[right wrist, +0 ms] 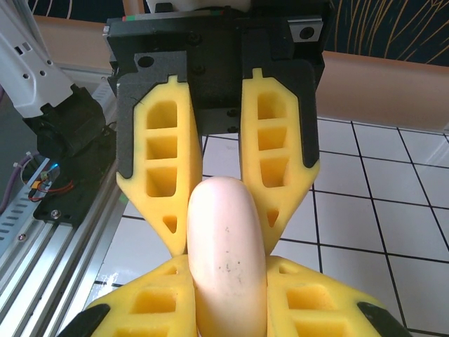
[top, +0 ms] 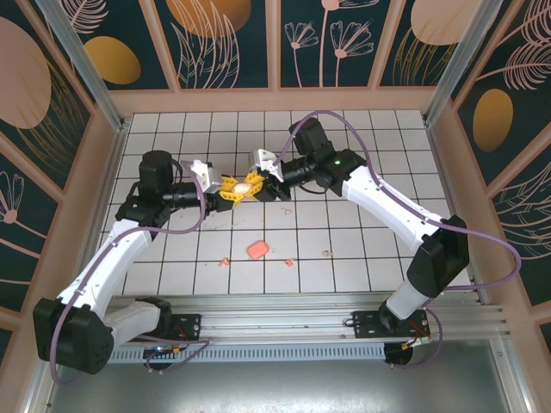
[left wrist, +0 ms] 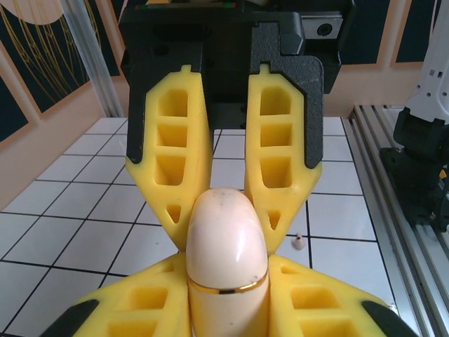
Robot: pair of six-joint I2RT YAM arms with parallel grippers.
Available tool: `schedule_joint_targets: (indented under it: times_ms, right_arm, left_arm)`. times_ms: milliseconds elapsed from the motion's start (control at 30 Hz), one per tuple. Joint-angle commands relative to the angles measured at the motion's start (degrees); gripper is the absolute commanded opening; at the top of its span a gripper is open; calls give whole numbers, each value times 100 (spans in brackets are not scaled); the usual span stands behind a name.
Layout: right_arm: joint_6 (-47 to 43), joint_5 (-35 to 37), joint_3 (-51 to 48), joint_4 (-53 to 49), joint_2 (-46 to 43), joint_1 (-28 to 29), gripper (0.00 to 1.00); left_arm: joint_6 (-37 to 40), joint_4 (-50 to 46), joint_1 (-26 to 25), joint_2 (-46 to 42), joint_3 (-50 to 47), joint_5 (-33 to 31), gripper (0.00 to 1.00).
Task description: Insert the wireless bluetooth earbuds into the charging case
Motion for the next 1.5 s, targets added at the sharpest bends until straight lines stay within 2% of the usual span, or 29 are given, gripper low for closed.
schedule_joint_targets:
  times_ms: [0, 67, 233, 533, 1033, 1467]
  right_arm:
    - [204, -63, 29, 276, -173, 10, 25]
    - [359, -7, -32, 436, -202, -31, 31]
    - [512, 149, -99, 611, -256, -102, 31]
    - [693, -364, -217, 950, -416, -302, 33]
    - [716, -568, -373, 1022, -488, -353, 36]
    - [569, -632, -429, 812, -541, -320, 52]
  left_arm:
    - [181, -128, -1, -108, 17, -12, 21]
    - [248, -195, -3, -123, 29, -63, 20]
    - [242, -182, -2, -145, 8, 68, 19]
    - [276, -174, -1, -151, -47, -14, 19]
    - [155, -51, -5, -117, -133, 56, 18]
    - [-39, 90, -9, -90, -103, 65, 15]
